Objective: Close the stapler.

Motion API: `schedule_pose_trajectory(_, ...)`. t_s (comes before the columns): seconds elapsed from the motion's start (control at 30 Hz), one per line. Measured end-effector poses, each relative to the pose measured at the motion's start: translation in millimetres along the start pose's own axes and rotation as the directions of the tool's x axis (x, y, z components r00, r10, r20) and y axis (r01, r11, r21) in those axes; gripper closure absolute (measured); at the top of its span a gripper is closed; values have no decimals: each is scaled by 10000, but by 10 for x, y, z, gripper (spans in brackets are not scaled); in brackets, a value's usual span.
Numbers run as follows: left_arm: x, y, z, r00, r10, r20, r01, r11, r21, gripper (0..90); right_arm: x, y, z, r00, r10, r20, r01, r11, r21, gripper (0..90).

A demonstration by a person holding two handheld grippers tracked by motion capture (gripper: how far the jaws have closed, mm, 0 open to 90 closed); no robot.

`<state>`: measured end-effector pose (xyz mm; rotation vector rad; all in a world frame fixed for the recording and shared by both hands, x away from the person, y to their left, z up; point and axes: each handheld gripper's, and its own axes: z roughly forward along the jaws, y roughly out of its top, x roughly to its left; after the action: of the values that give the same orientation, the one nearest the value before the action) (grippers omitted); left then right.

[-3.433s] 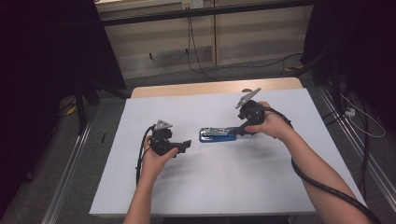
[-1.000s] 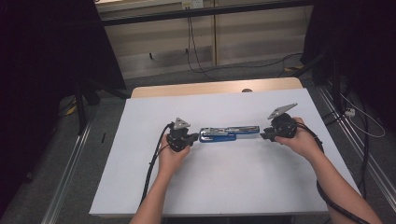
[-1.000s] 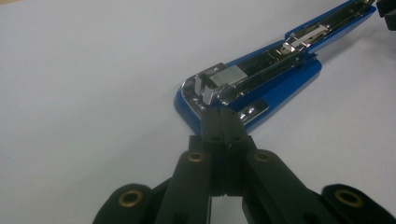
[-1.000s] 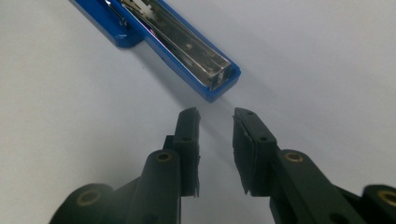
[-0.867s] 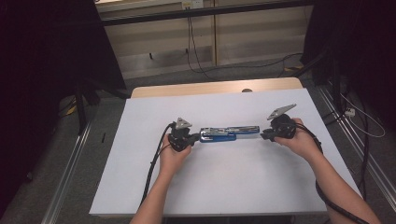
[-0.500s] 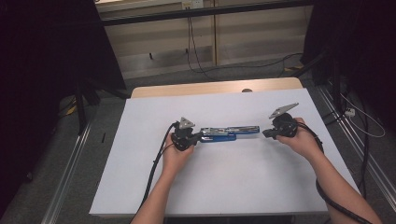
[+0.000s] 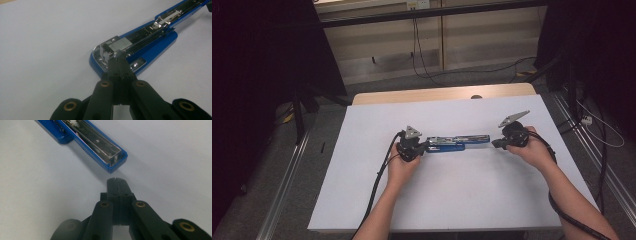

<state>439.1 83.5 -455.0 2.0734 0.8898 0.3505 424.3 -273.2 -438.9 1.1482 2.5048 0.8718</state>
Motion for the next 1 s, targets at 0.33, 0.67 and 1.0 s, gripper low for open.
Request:
schedule_pose_trajectory(0.33, -27, -1, 15, 10000, 56, 21, -56, 10000, -49, 900, 6, 37, 32, 9999, -103, -13, 103, 9999, 0, 900)
schedule_pose_trajectory(0.67, -13, -3, 15, 9999, 153, 24, -153, 9999, -49, 900, 27, 35, 92, 9998, -63, -165, 62, 10000, -59, 900)
schedule_pose_trajectory(1.0, -18, -5, 19, 10000, 91, 27, -90, 9999, -97, 900, 27, 85, 24, 9998, -73, -207, 66, 9994, -346, 900)
